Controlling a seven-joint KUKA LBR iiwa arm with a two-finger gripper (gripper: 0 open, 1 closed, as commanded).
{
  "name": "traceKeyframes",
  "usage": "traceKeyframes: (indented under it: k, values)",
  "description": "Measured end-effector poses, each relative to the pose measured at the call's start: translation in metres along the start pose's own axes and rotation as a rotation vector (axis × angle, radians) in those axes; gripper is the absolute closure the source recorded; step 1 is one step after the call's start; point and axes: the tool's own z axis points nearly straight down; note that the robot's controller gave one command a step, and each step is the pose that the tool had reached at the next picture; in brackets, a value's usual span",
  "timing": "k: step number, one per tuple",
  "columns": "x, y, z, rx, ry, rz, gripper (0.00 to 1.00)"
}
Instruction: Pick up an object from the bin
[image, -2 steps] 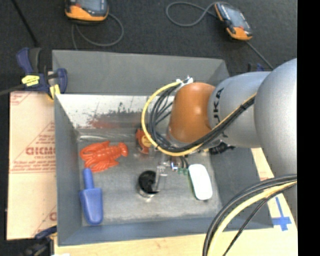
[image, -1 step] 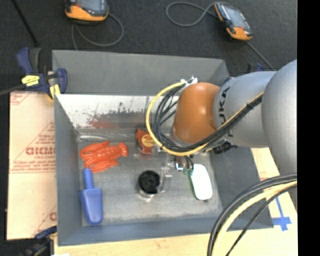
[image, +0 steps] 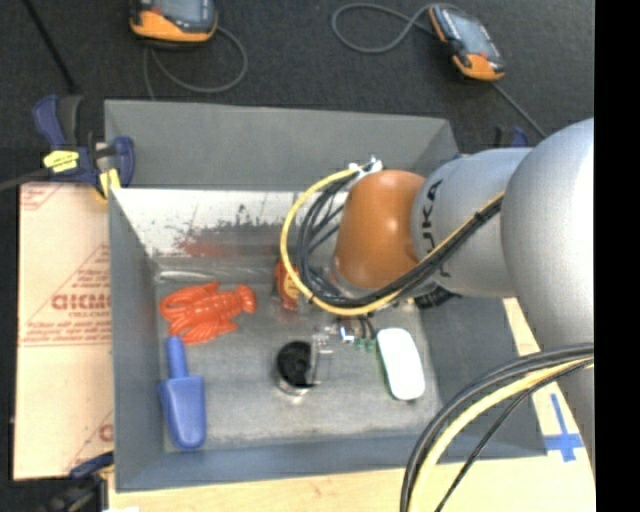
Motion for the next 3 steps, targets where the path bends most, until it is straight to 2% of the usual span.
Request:
traceKeyframes:
  k: [1,2,3]
  values:
    - [0.064,-0.009,0.01,-0.001,0.01,-0.16,1.0]
    - [0.063,-0.009,0.01,-0.001,0.009,-0.159,1.0]
    - [0.071,-0.044,-0.142,0.001,0.003,-0.16,1.0]
